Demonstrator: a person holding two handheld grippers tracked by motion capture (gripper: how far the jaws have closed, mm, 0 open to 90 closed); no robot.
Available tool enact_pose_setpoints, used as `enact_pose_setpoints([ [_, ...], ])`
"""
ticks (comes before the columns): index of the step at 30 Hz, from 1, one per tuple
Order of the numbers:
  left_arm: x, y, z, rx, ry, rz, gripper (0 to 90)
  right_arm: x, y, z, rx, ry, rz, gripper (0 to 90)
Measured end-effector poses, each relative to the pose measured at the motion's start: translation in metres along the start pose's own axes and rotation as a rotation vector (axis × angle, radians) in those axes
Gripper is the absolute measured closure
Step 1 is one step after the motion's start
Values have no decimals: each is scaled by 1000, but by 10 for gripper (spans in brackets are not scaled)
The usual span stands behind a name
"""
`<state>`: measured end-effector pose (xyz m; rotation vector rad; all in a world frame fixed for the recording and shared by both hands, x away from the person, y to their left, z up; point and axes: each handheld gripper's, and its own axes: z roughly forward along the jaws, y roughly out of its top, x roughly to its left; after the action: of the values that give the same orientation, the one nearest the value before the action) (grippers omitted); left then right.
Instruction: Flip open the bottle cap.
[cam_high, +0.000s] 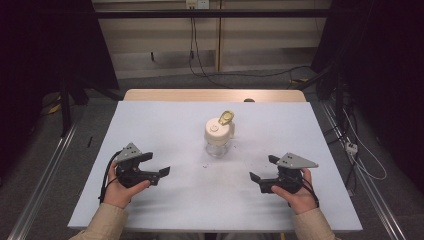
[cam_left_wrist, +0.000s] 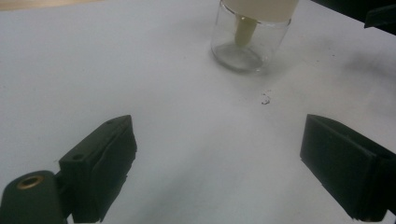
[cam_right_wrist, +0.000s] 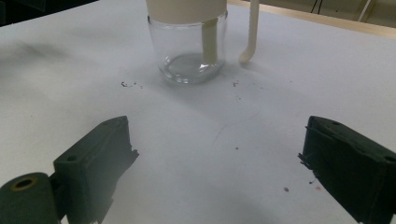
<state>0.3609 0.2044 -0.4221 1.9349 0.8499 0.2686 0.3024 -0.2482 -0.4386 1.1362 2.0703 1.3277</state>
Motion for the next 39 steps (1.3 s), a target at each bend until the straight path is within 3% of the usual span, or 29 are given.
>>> enact_pose_setpoints([
  [10,2,-7,-4,11,6,10,91,-7,-8,-9,10,-24,17,75],
  [32,10,-20,-16,1,28,1,92,-5,-18,-21,30,-19,2,77],
  [39,9,-20,-16,-2,16,4,89,-11,-22,-25,28,-37,20,77],
])
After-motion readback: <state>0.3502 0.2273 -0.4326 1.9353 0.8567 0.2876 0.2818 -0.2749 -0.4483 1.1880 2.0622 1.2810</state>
